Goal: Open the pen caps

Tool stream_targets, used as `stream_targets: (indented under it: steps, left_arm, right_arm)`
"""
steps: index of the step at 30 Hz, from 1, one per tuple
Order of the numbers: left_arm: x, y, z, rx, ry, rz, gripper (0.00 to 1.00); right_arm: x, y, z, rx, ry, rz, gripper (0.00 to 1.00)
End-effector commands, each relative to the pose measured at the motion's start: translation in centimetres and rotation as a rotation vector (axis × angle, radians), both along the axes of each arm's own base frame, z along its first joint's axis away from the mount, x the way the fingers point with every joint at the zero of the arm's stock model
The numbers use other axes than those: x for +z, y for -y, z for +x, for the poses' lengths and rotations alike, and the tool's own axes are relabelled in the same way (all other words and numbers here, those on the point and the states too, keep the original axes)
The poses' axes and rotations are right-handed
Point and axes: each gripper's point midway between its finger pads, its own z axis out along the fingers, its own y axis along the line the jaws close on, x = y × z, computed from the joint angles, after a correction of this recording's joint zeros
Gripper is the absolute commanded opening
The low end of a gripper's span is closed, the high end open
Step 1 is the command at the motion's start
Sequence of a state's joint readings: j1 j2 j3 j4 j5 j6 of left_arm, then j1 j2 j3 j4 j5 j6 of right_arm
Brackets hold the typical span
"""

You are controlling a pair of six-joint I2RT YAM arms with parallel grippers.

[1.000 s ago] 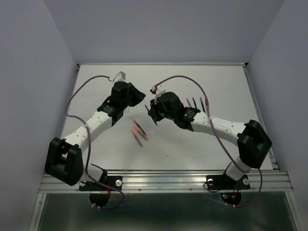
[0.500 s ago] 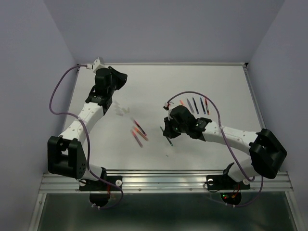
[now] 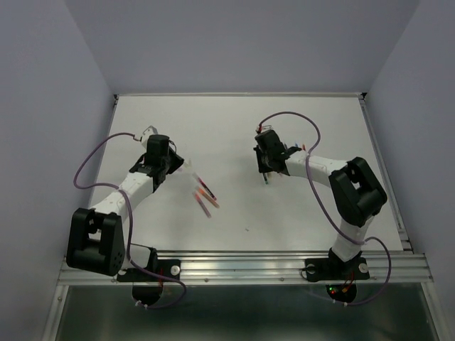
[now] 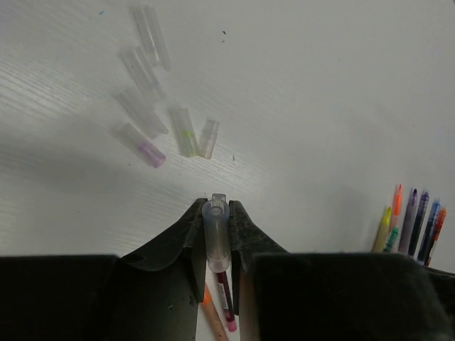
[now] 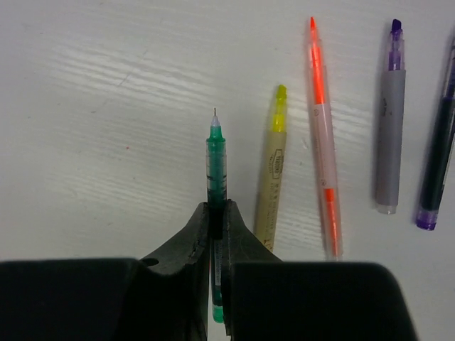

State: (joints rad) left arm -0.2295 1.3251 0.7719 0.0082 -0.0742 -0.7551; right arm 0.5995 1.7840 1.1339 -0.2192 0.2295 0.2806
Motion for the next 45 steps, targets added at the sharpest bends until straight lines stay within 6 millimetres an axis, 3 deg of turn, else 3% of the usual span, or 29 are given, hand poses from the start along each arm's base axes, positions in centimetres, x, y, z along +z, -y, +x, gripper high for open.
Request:
stream_targets:
  steps: [1, 2, 7, 8, 16, 23, 26, 28, 29, 37, 38, 40, 41, 45]
  left_arm:
    - [-0.5, -1.3, -0.9, 0.041, -0.013, 0.053, 0.00]
    - [-1.3, -1.2, -1.0, 0.038, -0.036, 0.051, 0.00]
    - [-3.3, -1.1, -0.9, 0.036, -0.098, 0.058, 0.00]
    - [-3.9, -1.1, -0.9, 0.034, -0.116, 0.064, 0.00]
    - [-5.6, -1.1, -0.8, 0.041, -0.168, 0.060, 0.10]
    - [-6.8, -1.1, -1.1, 0.045, -0.216, 0.066, 0.30]
    - [-6.8, -1.1, -1.2, 0.043, -0.217, 0.065, 0.42]
    - [-6.6, -1.1, -1.4, 0.045, -0.214, 0.063, 0.48]
    - [-6.3, -1.1, -1.4, 0.045, -0.204, 0.060, 0.55]
    - [-2.8, -0.8, -1.7, 0.027, -0.119, 0.027, 0.70]
    - [-2.2, -0.7, -1.6, 0.025, -0.102, 0.026, 0.76]
    - [0.3, -0.8, -1.3, 0.026, -0.043, 0.019, 0.85]
    - [1.7, -1.0, -1.2, 0.030, -0.006, 0.022, 0.96]
    - [5.5, -1.6, -0.8, 0.045, 0.070, 0.040, 0.99]
  right_arm:
    - [0.8, 0.7, 2.6, -0.024, 0.052, -0.038, 0.08]
    - [0.6, 0.5, 2.7, -0.019, 0.047, -0.042, 0.15]
    - [0.3, -0.2, 2.8, -0.006, 0.034, -0.020, 0.27]
    - [0.4, -0.2, 2.9, -0.007, 0.036, -0.017, 0.40]
    - [3.2, -2.3, 2.1, 0.097, 0.046, 0.087, 0.54]
    - [7.1, -3.6, 1.0, 0.177, 0.096, 0.184, 0.89]
    - [8.3, -4.1, 0.3, 0.229, 0.110, 0.217, 1.00]
    - [8.6, -4.3, -0.1, 0.254, 0.112, 0.224, 1.00]
    - [8.6, -4.6, -0.5, 0.281, 0.116, 0.218, 1.00]
    - [8.8, -7.0, -2.2, 0.359, 0.146, 0.168, 1.00]
    - [8.3, -7.5, -2.4, 0.370, 0.139, 0.158, 1.00]
    - [7.9, -9.1, -3.3, 0.410, 0.130, 0.155, 1.00]
    - [8.1, -9.9, -3.3, 0.423, 0.135, 0.159, 1.00]
    - [6.4, -13.3, -4.1, 0.468, 0.133, 0.108, 1.00]
